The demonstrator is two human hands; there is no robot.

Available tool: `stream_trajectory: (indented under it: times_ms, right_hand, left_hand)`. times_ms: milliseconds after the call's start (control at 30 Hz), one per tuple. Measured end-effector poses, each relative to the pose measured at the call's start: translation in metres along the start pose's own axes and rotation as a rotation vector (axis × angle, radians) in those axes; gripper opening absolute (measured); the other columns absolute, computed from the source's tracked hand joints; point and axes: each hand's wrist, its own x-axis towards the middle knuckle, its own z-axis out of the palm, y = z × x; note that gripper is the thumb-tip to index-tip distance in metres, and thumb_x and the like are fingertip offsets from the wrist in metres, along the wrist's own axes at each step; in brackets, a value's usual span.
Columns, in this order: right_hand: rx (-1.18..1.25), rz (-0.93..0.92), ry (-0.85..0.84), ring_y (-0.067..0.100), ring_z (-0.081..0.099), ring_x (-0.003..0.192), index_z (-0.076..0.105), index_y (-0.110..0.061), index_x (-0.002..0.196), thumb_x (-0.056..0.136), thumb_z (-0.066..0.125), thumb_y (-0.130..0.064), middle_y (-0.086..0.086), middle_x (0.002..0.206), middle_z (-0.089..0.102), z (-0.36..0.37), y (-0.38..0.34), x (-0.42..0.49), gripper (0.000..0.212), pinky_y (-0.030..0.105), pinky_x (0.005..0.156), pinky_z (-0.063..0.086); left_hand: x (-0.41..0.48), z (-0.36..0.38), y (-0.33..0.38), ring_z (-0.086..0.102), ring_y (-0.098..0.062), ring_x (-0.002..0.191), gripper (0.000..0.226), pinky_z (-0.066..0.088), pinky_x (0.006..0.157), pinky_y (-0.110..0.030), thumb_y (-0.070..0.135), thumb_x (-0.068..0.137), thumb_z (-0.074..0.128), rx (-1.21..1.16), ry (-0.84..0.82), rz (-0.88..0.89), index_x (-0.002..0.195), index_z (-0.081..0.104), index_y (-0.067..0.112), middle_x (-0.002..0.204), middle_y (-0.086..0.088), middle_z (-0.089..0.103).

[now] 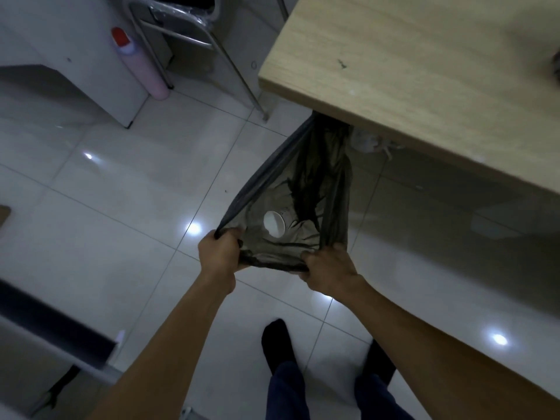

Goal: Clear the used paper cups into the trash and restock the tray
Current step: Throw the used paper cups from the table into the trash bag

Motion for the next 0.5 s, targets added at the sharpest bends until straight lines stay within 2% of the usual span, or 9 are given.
stream_trajectory:
  times_ms: [67, 167, 233, 300, 400, 500]
  right_hand:
    - [0.054, 0.012, 0.097, 0.026, 0.060, 0.104, 0.060, -0.012, 0.112, 0.093, 0.048, -0.031, 0.009, 0.110, 0.067, -0.004, 0.003, -0.010, 0.029, 0.031, 0.094, 0.031]
    - [0.206, 0.022, 0.191, 0.025, 0.059, 0.104, 0.061, -0.014, 0.111, 0.090, 0.052, -0.031, 0.003, 0.109, 0.067, -0.014, 0.010, -0.028, 0.029, 0.028, 0.091, 0.032]
    - [0.301, 0.044, 0.205, 0.023, 0.056, 0.109, 0.058, -0.017, 0.117, 0.090, 0.053, -0.034, 0.001, 0.116, 0.062, -0.025, 0.016, -0.042, 0.032, 0.028, 0.089, 0.031]
    - [0.382, 0.064, 0.228, 0.021, 0.054, 0.112, 0.054, -0.022, 0.123, 0.089, 0.055, -0.037, -0.001, 0.123, 0.058, -0.041, 0.021, -0.060, 0.037, 0.029, 0.088, 0.031]
    - [0.498, 0.052, 0.312, 0.018, 0.055, 0.110, 0.053, -0.026, 0.125, 0.088, 0.058, -0.039, -0.003, 0.121, 0.058, -0.070, 0.031, -0.093, 0.040, 0.029, 0.089, 0.033]
    - [0.624, -0.014, 0.480, 0.016, 0.058, 0.103, 0.060, -0.022, 0.118, 0.084, 0.058, -0.043, -0.005, 0.113, 0.062, -0.099, 0.040, -0.135, 0.040, 0.033, 0.088, 0.045]
  left_hand:
    - [-0.007, 0.003, -0.005, 0.064, -0.030, 0.080, 0.015, 0.059, 0.064, -0.038, 0.003, 0.089, 0.059, 0.111, 0.006, 0.061, 0.103, 0.059, 0.005, 0.084, -0.012, 0.061]
    - [-0.013, 0.006, -0.015, 0.065, -0.034, 0.085, 0.015, 0.059, 0.069, -0.042, 0.007, 0.087, 0.058, 0.298, 0.042, 0.159, 0.102, 0.060, 0.003, 0.089, -0.017, 0.064]
    - [-0.022, 0.010, -0.016, 0.063, -0.030, 0.083, 0.020, 0.056, 0.065, -0.037, 0.011, 0.088, 0.059, 0.403, 0.068, 0.217, 0.106, 0.058, 0.002, 0.089, -0.013, 0.062]
    - [-0.034, 0.016, -0.013, 0.057, -0.023, 0.081, 0.032, 0.046, 0.062, -0.028, 0.014, 0.089, 0.061, 0.464, 0.090, 0.267, 0.116, 0.051, 0.002, 0.093, -0.009, 0.057]
    - [-0.054, 0.026, -0.007, 0.051, -0.021, 0.092, 0.054, 0.040, 0.074, -0.028, 0.016, 0.087, 0.066, 0.492, 0.118, 0.321, 0.132, 0.039, 0.004, 0.107, -0.012, 0.051]
    - [-0.083, 0.036, 0.001, 0.049, -0.026, 0.113, 0.063, 0.040, 0.087, -0.032, 0.019, 0.084, 0.070, 0.474, 0.170, 0.435, 0.137, 0.036, 0.008, 0.128, -0.015, 0.046]
